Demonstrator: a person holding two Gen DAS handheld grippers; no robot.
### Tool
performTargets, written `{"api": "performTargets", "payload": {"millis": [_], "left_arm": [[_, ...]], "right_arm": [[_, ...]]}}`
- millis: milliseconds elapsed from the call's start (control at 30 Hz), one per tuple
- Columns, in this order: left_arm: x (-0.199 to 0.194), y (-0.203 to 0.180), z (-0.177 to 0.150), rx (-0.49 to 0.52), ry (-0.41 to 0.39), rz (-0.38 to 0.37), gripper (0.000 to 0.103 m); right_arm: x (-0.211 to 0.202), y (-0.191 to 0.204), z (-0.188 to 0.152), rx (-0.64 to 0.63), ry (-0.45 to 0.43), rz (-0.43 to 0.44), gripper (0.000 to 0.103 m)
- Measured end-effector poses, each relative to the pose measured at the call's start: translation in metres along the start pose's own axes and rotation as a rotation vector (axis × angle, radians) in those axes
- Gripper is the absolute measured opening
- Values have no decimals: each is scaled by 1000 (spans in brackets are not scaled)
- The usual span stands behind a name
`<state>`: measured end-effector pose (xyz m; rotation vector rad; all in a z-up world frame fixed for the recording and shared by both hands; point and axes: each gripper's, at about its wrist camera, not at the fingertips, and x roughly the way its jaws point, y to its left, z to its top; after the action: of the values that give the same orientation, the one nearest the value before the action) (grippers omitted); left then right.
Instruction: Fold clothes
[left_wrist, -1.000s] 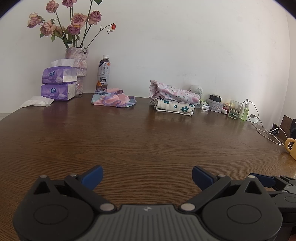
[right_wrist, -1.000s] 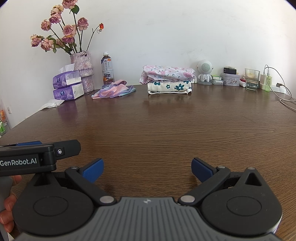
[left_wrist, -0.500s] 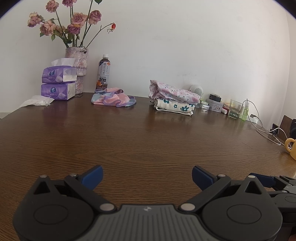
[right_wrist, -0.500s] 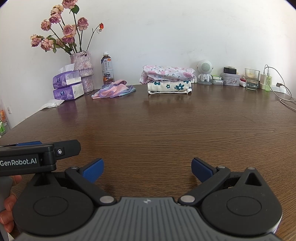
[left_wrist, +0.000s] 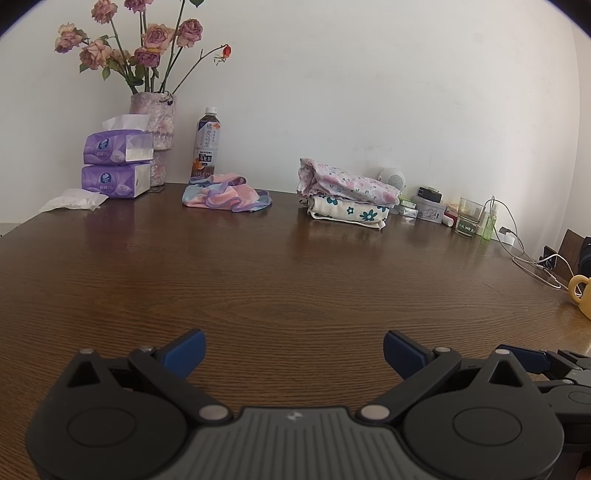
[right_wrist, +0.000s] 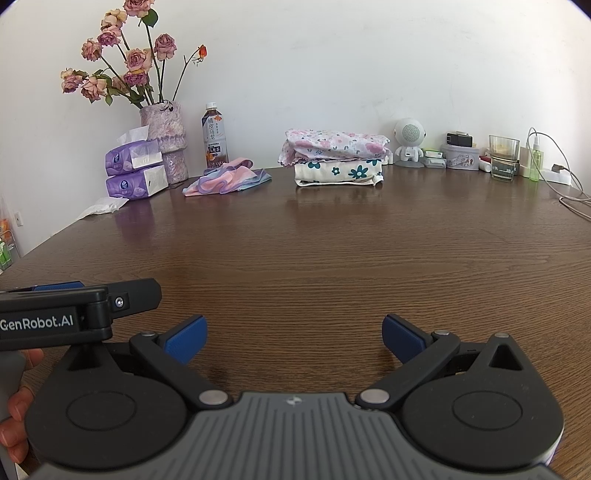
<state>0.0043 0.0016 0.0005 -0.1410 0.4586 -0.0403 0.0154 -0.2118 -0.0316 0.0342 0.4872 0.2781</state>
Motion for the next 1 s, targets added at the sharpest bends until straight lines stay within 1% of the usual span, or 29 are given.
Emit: {"api": "performTargets", "payload": {"millis": [400, 533, 700, 767, 833, 1000], "left_arm": [[0, 0, 0, -2, 0, -1, 103], [4, 1, 1, -13, 23, 9, 103], [10, 8, 4, -43, 72, -27, 103], [11, 11, 6, -40, 67, -37, 103], [11, 14, 12, -43, 60, -33, 103], [16, 25, 42, -44, 37, -26, 103]], "right_arm": [[1, 0, 0, 0, -3, 0, 103], [1, 0, -1, 1, -2, 1, 103], [3, 0, 1, -9, 13, -1, 103], [6, 1, 4, -22, 28, 7, 103], [7, 1, 8, -29, 39, 22, 103], [17, 10, 31, -48, 28, 67, 103]]}}
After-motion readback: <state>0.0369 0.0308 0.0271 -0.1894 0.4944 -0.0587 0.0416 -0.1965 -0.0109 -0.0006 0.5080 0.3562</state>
